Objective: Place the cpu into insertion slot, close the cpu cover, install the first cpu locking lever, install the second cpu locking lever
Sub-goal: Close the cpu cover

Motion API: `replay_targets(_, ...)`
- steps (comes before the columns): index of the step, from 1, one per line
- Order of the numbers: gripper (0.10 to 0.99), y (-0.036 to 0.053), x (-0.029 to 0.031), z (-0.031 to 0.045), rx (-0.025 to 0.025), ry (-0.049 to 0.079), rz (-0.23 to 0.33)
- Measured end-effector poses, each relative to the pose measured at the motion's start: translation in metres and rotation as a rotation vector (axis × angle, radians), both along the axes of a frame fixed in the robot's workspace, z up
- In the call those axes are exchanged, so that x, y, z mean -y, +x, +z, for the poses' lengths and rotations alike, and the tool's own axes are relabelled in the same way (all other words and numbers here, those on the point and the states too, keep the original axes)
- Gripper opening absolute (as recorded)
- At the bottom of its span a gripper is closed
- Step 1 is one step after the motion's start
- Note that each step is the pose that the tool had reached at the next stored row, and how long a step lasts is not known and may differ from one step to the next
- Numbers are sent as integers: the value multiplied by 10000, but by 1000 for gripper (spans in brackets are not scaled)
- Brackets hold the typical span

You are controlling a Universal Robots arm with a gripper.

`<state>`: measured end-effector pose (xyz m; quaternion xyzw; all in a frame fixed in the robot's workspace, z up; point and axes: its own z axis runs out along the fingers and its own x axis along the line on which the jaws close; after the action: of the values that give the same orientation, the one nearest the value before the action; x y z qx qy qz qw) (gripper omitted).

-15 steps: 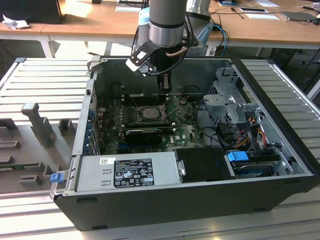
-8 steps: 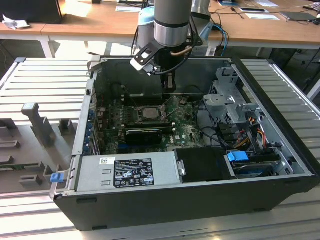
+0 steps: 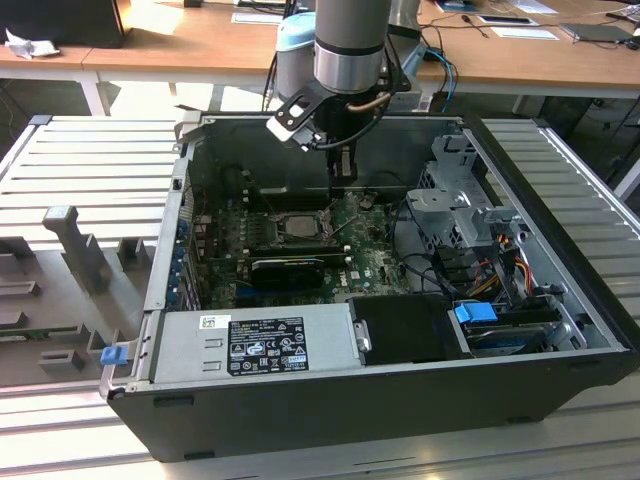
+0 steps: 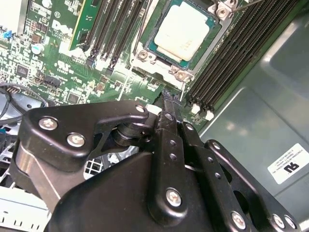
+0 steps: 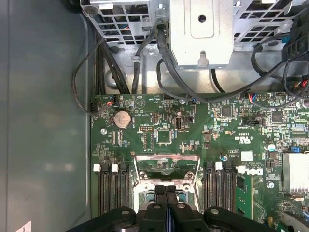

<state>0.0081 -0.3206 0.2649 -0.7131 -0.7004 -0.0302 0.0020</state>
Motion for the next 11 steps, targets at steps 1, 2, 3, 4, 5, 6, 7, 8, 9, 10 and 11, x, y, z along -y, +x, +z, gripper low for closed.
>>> replay_targets(1,106,4,0,0,0,0,0)
replay_targets(2,106,14,0,0,0,0,0)
replay_targets(3,106,26,0,0,1,0,0)
replay_targets(4,106,39,0,0,1,1,0)
replay_targets(5,106,48,0,0,0,0,0)
replay_targets(6,106,60,0,0,0,0,0)
replay_targets(7,106,77,0,0,0,1,0)
replay_targets(8,106,95,0,0,0,0,0)
replay_targets(9,106,108,0,0,1,0,-1)
replay_targets(10,106,117,0,0,0,0,0)
replay_targets(11,106,126,0,0,0,1,0)
